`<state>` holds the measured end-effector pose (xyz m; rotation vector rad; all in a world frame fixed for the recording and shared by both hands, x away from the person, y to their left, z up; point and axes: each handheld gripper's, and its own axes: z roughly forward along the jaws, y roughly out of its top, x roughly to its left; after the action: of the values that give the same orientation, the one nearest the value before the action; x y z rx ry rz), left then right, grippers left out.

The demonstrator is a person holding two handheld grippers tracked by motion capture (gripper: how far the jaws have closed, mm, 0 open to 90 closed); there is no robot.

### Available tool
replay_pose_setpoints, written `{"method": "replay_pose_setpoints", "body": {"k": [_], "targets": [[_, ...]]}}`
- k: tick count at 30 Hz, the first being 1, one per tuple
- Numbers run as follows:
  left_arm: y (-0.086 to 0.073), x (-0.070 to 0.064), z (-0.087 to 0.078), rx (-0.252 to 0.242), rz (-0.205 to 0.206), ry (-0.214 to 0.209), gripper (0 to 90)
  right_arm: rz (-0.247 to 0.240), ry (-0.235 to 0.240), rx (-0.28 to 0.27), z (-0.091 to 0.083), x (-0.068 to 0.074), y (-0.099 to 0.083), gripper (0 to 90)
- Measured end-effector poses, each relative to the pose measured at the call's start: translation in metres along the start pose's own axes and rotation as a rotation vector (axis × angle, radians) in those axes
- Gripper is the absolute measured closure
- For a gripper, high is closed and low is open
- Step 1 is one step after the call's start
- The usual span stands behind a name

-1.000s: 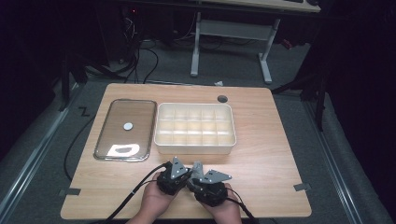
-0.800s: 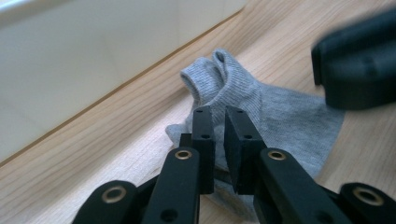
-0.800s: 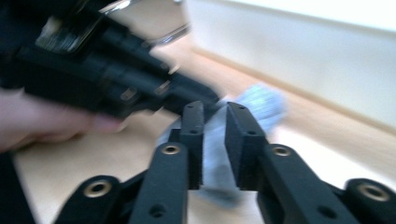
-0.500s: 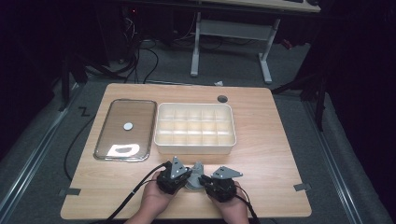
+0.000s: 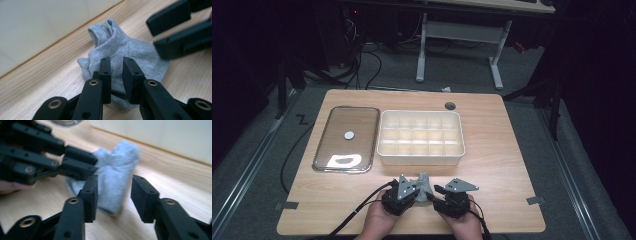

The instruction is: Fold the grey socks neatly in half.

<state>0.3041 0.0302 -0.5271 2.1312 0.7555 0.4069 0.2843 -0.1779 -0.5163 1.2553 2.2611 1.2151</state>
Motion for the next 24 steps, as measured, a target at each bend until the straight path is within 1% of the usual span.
{"method": "replay_pose_setpoints", "body": {"k": [1,3,4,5,7,8,10,11,12,14,16,18,20,22,24], "targets": [[-0.001,0.0,0.0,-0.003,0.001,-0.001,77.7,0.009,-0.009,0.0,0.0,-0.001,0.0,57.2],[-0.002,0.001,0.001,-0.007,0.004,-0.005,77.8,0.05,-0.025,0.005,0.0,-0.002,0.0,56.7],[-0.002,0.001,0.001,-0.007,0.004,-0.005,77.8,0.05,-0.025,0.005,0.0,-0.002,0.0,56.7],[-0.003,0.0,0.001,-0.006,0.016,0.003,78.1,0.059,-0.012,0.013,0.003,-0.002,-0.001,58.4],[-0.004,-0.001,0.0,-0.012,0.025,0.009,78.3,0.07,0.016,0.025,0.006,-0.001,-0.001,57.8],[-0.005,-0.001,0.001,-0.021,0.022,0.009,78.4,0.076,0.017,0.032,0.007,-0.001,-0.002,56.6],[-0.006,0.0,0.001,-0.024,0.021,0.005,78.7,0.08,0.022,0.042,0.009,-0.001,-0.002,56.9],[-0.006,0.0,0.0,-0.021,0.028,0.004,78.9,0.095,0.034,0.065,0.013,0.0,-0.004,57.4],[-0.006,0.0,0.0,-0.022,0.026,0.005,79.0,0.103,0.039,0.074,0.015,0.0,-0.005,57.7],[-0.006,0.001,0.0,-0.022,0.025,0.004,79.2,0.103,0.042,0.079,0.017,0.001,-0.006,59.0],[-0.007,0.001,-0.001,-0.02,0.02,0.003,79.4,0.104,0.05,0.075,0.018,0.002,-0.006,62.9],[-0.007,0.001,-0.001,-0.022,0.019,0.002,79.5,0.118,0.067,0.082,0.019,0.001,-0.006,68.2],[-0.007,0.001,0.0,-0.022,0.018,0.002,79.6,0.121,0.071,0.085,0.019,0.001,-0.006,72.7],[-0.007,0.001,0.0,-0.022,0.017,0.001,79.6,0.105,0.07,0.082,0.018,0.002,-0.005,77.6],[-0.006,0.001,0.0,-0.019,0.019,0.004,79.7,0.081,0.067,0.07,0.016,0.005,-0.003,78.6]]}}
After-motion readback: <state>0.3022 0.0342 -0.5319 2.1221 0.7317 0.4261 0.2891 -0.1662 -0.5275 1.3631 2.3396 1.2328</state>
